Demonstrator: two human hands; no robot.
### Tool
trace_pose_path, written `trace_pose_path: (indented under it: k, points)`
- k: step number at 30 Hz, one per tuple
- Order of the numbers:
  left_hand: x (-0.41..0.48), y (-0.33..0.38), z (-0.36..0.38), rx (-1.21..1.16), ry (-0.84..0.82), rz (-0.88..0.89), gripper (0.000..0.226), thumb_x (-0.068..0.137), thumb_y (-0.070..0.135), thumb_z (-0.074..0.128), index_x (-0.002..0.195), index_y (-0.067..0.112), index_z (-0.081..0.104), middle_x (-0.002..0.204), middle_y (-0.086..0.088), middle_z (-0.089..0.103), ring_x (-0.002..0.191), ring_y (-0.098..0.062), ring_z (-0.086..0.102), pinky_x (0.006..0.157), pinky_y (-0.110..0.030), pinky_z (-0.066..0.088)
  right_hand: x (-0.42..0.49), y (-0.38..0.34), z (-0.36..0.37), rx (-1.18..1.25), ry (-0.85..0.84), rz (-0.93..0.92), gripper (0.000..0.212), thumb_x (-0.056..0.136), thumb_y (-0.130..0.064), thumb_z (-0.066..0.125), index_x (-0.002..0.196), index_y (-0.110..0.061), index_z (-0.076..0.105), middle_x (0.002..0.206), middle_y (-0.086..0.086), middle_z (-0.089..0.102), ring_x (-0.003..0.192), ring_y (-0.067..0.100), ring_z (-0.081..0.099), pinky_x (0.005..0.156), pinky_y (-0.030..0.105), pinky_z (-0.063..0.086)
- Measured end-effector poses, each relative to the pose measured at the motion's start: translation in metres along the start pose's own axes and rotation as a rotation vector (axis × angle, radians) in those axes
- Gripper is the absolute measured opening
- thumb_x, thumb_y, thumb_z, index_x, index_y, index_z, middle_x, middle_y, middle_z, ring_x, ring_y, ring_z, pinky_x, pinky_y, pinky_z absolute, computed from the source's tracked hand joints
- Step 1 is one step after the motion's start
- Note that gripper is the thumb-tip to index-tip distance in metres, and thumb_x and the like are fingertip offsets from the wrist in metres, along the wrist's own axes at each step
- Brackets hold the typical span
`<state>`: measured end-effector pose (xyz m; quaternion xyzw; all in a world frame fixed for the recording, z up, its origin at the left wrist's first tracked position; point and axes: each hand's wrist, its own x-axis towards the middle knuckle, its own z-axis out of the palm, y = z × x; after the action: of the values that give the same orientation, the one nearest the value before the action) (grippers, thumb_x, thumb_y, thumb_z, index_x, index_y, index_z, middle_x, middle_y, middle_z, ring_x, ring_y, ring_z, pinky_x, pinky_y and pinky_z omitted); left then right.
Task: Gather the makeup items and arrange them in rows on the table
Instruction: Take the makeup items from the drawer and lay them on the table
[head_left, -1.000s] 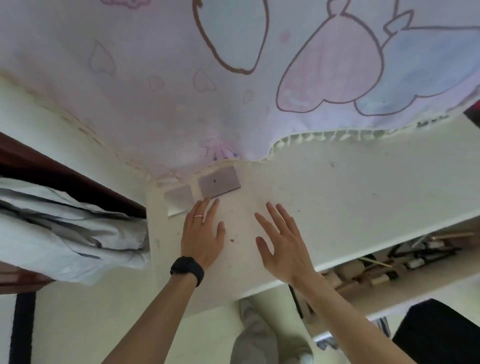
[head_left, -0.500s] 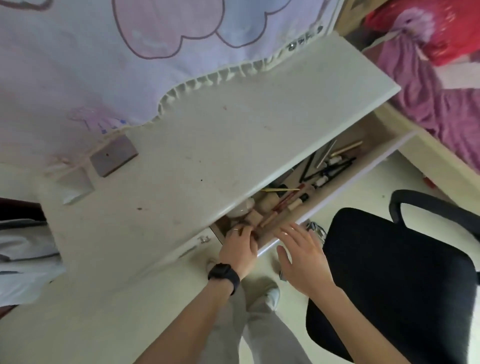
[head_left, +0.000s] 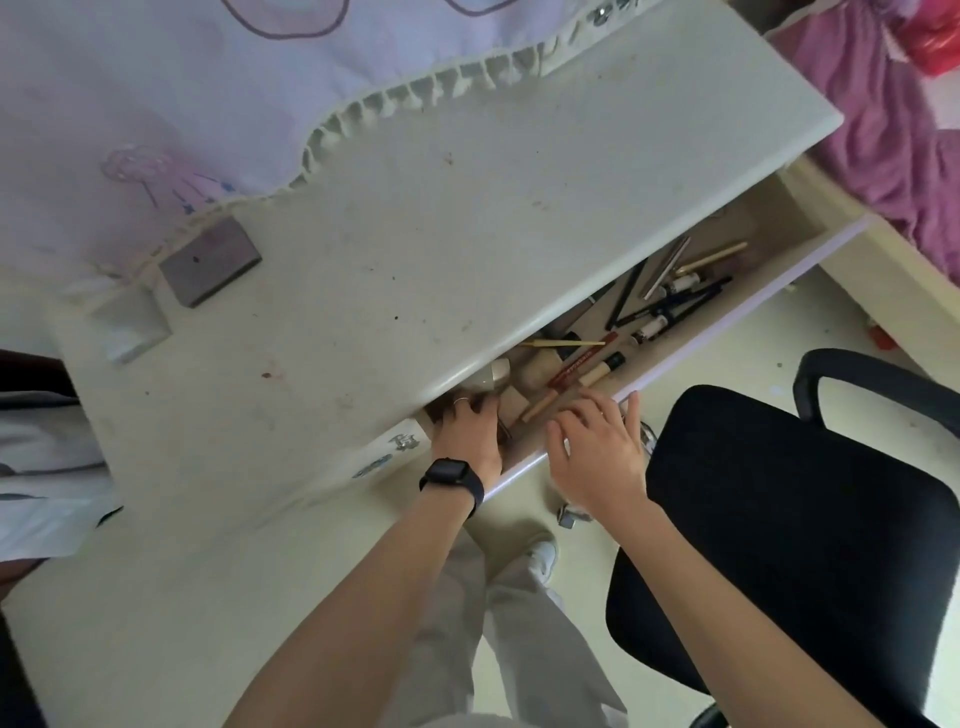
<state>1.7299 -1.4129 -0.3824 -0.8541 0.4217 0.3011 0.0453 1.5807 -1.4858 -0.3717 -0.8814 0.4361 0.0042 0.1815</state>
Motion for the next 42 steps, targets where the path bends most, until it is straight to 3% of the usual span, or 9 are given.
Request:
trace_pose_path:
  k: [5,10,15,19,26,31,35,38,42]
  points:
    - [0.000,-0.010,-0.007,-0.201,-0.057,0.052,0.050,0.087,0.032,0.064,0.135,0.026,0.050,0.138,-0.010,0.042,0.120,-0.033,0.049,0.101,-0.039,0.045,0.027,-0.014,-0.019,-0.278,-0.194,0.029,0.037,0.098,-0.037,0.032,0.092,-0.024,0.066,0.078,-0.010,0.066,0.099,0.021,0.064,0.119,0.058,-0.018]
    - [-0.020,-0.023,-0.015,-0.540,0.062,0.129,0.050,0.077,0.031,0.075,0.125,0.031,0.059,0.094,0.031,0.051,0.114,-0.004,0.043,0.095,-0.023,0.044,0.080,-0.028,-0.019,-0.269,-0.320,0.209,0.034,0.094,-0.038,0.041,0.106,-0.015,0.064,0.101,0.007,0.070,0.105,0.030,0.062,0.109,0.044,0.032]
    - [-0.043,-0.036,-0.036,-0.601,0.097,0.167,0.051,0.072,0.039,0.079,0.120,0.037,0.061,0.103,0.020,0.055,0.103,0.005,0.044,0.085,-0.016,0.041,0.114,-0.043,0.004,-0.082,-0.493,0.559,0.043,0.088,-0.048,0.050,0.110,-0.015,0.066,0.105,0.006,0.066,0.103,0.030,0.060,0.079,0.038,0.040]
    - [-0.054,-0.050,-0.060,-0.598,0.131,0.189,0.053,0.070,0.039,0.081,0.120,0.039,0.062,0.108,0.021,0.048,0.101,0.007,0.045,0.084,-0.007,0.037,0.126,-0.047,0.019,0.031,-0.479,0.682,0.062,0.090,-0.055,0.051,0.131,-0.010,0.061,0.133,0.009,0.062,0.124,0.031,0.058,0.074,0.038,0.038]
    - [-0.062,-0.070,-0.080,-0.607,0.164,0.193,0.057,0.069,0.040,0.080,0.122,0.040,0.061,0.113,0.017,0.050,0.108,0.001,0.049,0.092,-0.018,0.046,0.129,-0.042,0.021,0.064,-0.470,0.675,0.081,0.088,-0.073,0.042,0.131,-0.007,0.061,0.133,0.016,0.061,0.126,0.037,0.055,0.085,0.041,0.044]
    - [-0.057,-0.086,-0.095,-0.644,0.215,0.157,0.056,0.065,0.045,0.075,0.119,0.043,0.061,0.116,0.019,0.049,0.110,0.002,0.051,0.097,-0.025,0.049,0.116,-0.031,-0.011,0.509,-0.440,0.742,0.054,0.076,-0.055,0.059,0.099,-0.006,0.069,0.080,0.006,0.065,0.073,0.026,0.068,0.075,0.034,0.055]
    - [-0.046,-0.105,-0.109,-0.648,0.234,0.101,0.055,0.069,0.044,0.077,0.121,0.045,0.059,0.119,0.019,0.043,0.110,0.000,0.050,0.094,-0.016,0.045,0.088,-0.033,-0.055,0.957,-0.340,0.791,0.039,0.074,-0.045,0.064,0.092,-0.011,0.059,0.086,0.011,0.068,0.062,0.022,0.068,0.065,0.033,0.058]
    - [-0.038,-0.130,-0.118,-0.641,0.292,0.017,0.055,0.073,0.039,0.080,0.124,0.039,0.060,0.123,0.014,0.042,0.113,-0.008,0.050,0.094,-0.018,0.044,0.060,-0.048,-0.072,0.821,-0.202,0.696,0.061,0.071,-0.056,0.064,0.114,-0.015,0.049,0.096,0.002,0.067,0.076,0.020,0.073,0.076,0.040,0.058]
    - [-0.036,-0.178,-0.125,-0.568,0.392,-0.090,0.060,0.074,0.030,0.079,0.130,0.030,0.059,0.128,0.007,0.047,0.118,-0.018,0.051,0.102,-0.032,0.046,0.045,-0.087,-0.074,0.682,-0.052,0.434,0.052,0.080,-0.053,0.074,0.116,-0.029,0.046,0.088,-0.016,0.063,0.082,0.000,0.058,0.059,0.022,0.042]
